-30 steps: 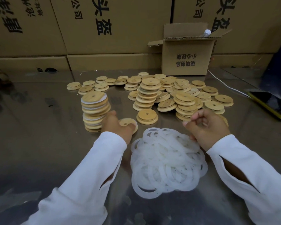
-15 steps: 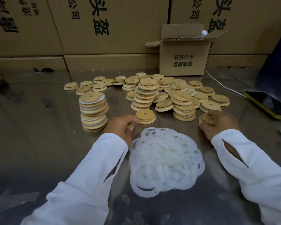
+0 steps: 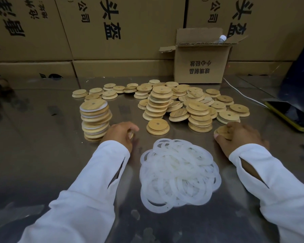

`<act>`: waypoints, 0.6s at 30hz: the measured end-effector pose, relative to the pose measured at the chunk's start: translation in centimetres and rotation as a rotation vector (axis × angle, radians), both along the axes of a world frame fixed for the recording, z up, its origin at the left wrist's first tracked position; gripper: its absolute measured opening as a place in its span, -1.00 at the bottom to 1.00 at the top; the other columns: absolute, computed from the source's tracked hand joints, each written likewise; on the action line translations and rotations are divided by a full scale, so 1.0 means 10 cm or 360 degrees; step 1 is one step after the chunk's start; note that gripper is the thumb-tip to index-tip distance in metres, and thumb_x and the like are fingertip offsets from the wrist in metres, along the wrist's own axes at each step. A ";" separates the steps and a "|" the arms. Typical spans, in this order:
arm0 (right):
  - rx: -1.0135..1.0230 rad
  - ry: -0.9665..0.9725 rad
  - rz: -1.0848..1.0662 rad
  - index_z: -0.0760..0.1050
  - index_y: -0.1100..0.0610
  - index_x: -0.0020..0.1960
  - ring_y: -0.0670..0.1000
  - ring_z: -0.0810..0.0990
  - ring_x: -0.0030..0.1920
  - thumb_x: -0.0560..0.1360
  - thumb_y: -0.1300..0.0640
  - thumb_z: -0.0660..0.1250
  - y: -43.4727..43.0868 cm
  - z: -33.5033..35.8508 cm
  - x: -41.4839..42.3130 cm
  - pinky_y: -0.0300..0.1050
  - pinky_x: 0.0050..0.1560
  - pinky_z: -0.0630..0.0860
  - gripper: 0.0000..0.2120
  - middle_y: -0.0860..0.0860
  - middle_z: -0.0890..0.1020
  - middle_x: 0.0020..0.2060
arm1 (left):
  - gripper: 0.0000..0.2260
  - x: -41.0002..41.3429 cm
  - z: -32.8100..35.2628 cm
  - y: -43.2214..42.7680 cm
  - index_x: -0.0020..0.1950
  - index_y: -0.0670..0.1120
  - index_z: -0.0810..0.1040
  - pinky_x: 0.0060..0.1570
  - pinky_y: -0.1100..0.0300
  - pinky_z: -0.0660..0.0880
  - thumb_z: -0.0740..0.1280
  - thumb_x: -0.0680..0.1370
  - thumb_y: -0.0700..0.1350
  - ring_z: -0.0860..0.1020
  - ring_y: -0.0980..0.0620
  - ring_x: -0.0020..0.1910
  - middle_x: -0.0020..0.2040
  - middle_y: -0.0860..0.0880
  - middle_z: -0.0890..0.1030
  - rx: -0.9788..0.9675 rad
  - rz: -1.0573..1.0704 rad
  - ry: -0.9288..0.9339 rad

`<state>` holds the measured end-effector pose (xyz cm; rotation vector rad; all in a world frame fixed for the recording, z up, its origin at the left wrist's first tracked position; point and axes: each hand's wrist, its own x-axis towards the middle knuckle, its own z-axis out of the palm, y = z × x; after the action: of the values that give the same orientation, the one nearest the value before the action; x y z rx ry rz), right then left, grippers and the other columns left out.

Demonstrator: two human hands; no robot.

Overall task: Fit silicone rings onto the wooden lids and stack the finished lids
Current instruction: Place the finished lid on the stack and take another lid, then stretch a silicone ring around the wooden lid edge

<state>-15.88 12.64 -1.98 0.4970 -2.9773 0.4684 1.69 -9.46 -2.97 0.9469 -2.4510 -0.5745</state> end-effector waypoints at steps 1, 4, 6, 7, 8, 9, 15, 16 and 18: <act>-0.0003 -0.0001 -0.0002 0.34 0.01 0.29 0.18 0.40 0.25 0.44 -0.20 0.24 0.00 0.00 0.00 0.15 0.25 0.31 -0.50 0.09 0.46 0.23 | -0.59 0.00 0.00 -0.03 0.09 0.00 0.57 -0.03 0.26 0.31 0.19 0.43 -0.41 0.48 -0.09 0.13 0.15 -0.08 0.56 -0.0004 0.0019 -0.0011; -0.0016 -0.0001 -0.0026 0.32 0.03 0.29 0.18 0.41 0.24 0.43 -0.20 0.26 -0.01 0.02 0.01 0.15 0.25 0.29 -0.49 0.10 0.48 0.21 | -0.59 0.01 0.00 -0.07 0.12 0.01 0.55 -0.03 0.23 0.32 0.21 0.43 -0.41 0.48 -0.11 0.14 0.15 -0.07 0.55 -0.0004 0.0063 -0.0071; -0.0018 0.0028 -0.0047 0.31 0.05 0.29 0.19 0.41 0.23 0.44 -0.18 0.26 -0.02 0.02 0.03 0.14 0.25 0.29 -0.49 0.11 0.48 0.21 | -0.63 0.02 0.01 -0.03 0.13 0.02 0.54 -0.05 0.23 0.32 0.21 0.46 -0.37 0.50 -0.08 0.07 0.07 -0.03 0.56 -0.0026 0.0067 -0.0037; -0.0041 0.0065 -0.0041 0.31 0.06 0.29 0.19 0.40 0.24 0.45 -0.16 0.26 -0.02 0.03 0.04 0.14 0.25 0.29 -0.50 0.12 0.47 0.22 | -0.67 0.02 0.02 0.01 0.13 0.02 0.54 -0.07 0.22 0.33 0.21 0.49 -0.32 0.51 -0.04 0.01 0.01 0.00 0.55 -0.0052 0.0056 0.0041; -0.0106 0.0114 -0.0010 0.30 0.06 0.30 0.20 0.38 0.26 0.46 -0.13 0.26 -0.02 0.04 0.05 0.14 0.25 0.29 -0.51 0.13 0.45 0.24 | -0.72 0.03 0.04 0.06 0.12 0.03 0.54 -0.07 0.22 0.33 0.22 0.51 -0.27 0.49 0.02 -0.05 -0.03 0.05 0.54 -0.0076 0.0027 0.0161; -0.0224 0.0173 0.0056 0.30 0.07 0.32 0.20 0.37 0.27 0.46 -0.11 0.27 -0.02 0.06 0.07 0.13 0.25 0.30 -0.51 0.14 0.44 0.26 | -0.77 0.03 0.06 0.14 0.10 0.03 0.54 -0.06 0.23 0.34 0.24 0.53 -0.21 0.47 0.08 -0.07 -0.05 0.10 0.54 -0.0063 -0.0026 0.0309; -0.1020 0.0453 0.0946 0.35 0.09 0.30 -0.06 0.34 0.18 0.36 0.09 0.44 -0.15 0.15 0.48 -0.21 0.14 0.26 -0.45 -0.08 0.43 0.14 | -0.92 0.01 0.28 0.58 -0.03 0.01 0.53 -0.08 0.26 0.54 0.26 0.53 -0.06 0.61 0.11 -0.16 -0.12 0.01 0.63 0.1055 -0.0468 0.0900; -0.1040 0.0473 0.1099 0.36 0.09 0.29 -0.09 0.34 0.16 0.35 0.07 0.44 -0.17 0.15 0.56 -0.24 0.13 0.25 -0.45 -0.12 0.41 0.12 | -0.88 0.01 0.29 0.62 -0.02 -0.02 0.53 -0.13 0.26 0.56 0.26 0.51 -0.03 0.62 0.09 -0.19 -0.13 -0.01 0.63 0.1220 -0.0506 0.0888; -0.1005 0.0549 0.1383 0.36 0.08 0.29 -0.07 0.37 0.17 0.35 0.01 0.39 -0.20 0.13 0.69 -0.18 0.17 0.29 -0.46 -0.12 0.41 0.15 | -0.72 0.01 0.29 0.67 0.02 -0.11 0.54 -0.13 0.22 0.57 0.27 0.43 0.04 0.62 0.00 -0.21 -0.14 -0.09 0.63 0.1456 -0.0632 0.0873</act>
<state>-8.94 10.66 -0.71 1.5543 -1.9851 1.1638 1.76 -2.76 -0.06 0.4537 -1.8264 -1.8999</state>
